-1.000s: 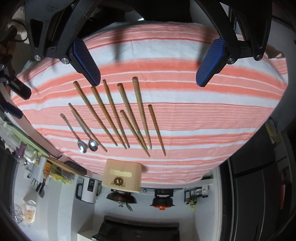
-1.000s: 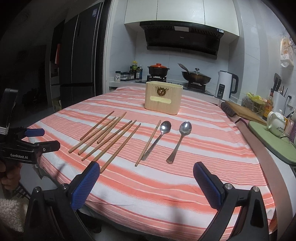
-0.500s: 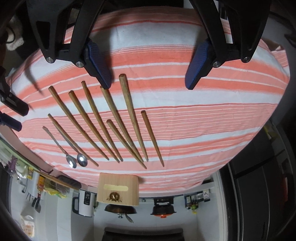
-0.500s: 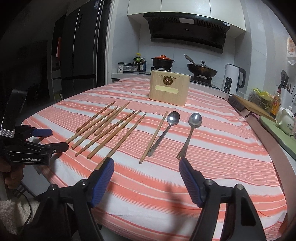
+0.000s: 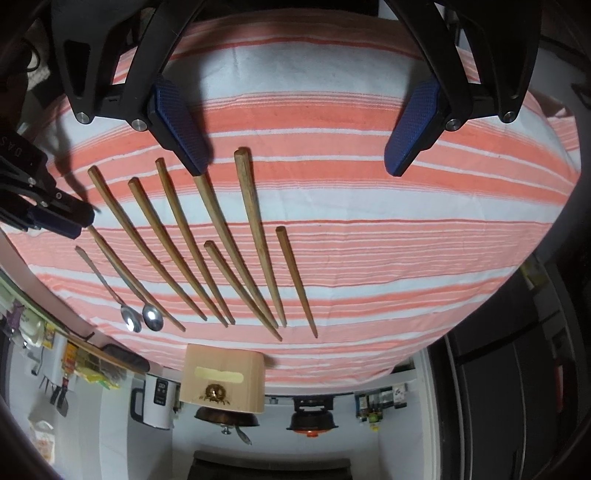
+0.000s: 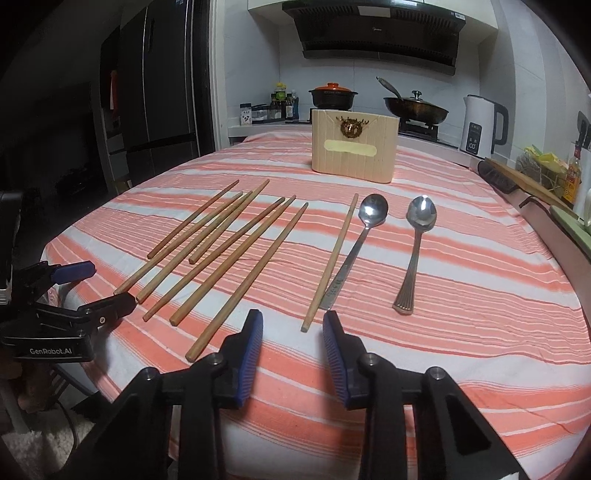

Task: Organize utensils
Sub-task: 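Lower the left tool onto one wooden chopstick and close it while the right tool grasps another, then lift the left tool's chopstick into the cream box while the right tool carries its chopstick there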

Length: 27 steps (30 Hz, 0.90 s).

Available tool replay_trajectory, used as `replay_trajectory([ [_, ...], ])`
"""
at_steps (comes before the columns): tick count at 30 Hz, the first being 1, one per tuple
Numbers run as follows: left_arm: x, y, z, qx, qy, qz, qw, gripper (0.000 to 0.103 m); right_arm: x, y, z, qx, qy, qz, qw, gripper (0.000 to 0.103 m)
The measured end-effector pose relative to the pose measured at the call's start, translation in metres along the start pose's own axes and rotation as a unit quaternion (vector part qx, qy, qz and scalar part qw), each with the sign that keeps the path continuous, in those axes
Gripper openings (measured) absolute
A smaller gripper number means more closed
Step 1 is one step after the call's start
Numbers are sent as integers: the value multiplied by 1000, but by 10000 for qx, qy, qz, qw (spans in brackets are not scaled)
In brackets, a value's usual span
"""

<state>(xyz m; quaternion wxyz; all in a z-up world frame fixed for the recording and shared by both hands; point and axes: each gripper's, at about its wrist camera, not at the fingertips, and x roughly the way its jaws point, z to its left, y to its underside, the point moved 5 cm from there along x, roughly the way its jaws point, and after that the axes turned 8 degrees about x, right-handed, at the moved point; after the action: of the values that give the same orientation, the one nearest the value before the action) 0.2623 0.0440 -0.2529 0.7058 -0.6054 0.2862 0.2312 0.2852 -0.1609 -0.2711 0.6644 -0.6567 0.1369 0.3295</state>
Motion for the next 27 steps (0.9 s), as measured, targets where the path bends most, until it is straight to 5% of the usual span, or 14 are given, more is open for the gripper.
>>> replay_trajectory([
  [4,0,-4,-9,136,134,-92,9998,78,7,-1,-5,197,-19,72,9998,34],
  [14,-1,-10,-33,377,299,-282,9984,7,14,-4,-5,304,98,-43,9995,29],
  [15,-1,-10,-33,367,286,-292,9985,7,14,-4,-7,331,152,-66,9993,16],
  [17,-1,-11,-32,327,286,-304,9986,4,14,-5,-12,440,97,-77,9990,8],
  [27,-19,-25,-17,23,355,-372,9987,4,-13,-25,-21,473,106,-316,9983,5],
])
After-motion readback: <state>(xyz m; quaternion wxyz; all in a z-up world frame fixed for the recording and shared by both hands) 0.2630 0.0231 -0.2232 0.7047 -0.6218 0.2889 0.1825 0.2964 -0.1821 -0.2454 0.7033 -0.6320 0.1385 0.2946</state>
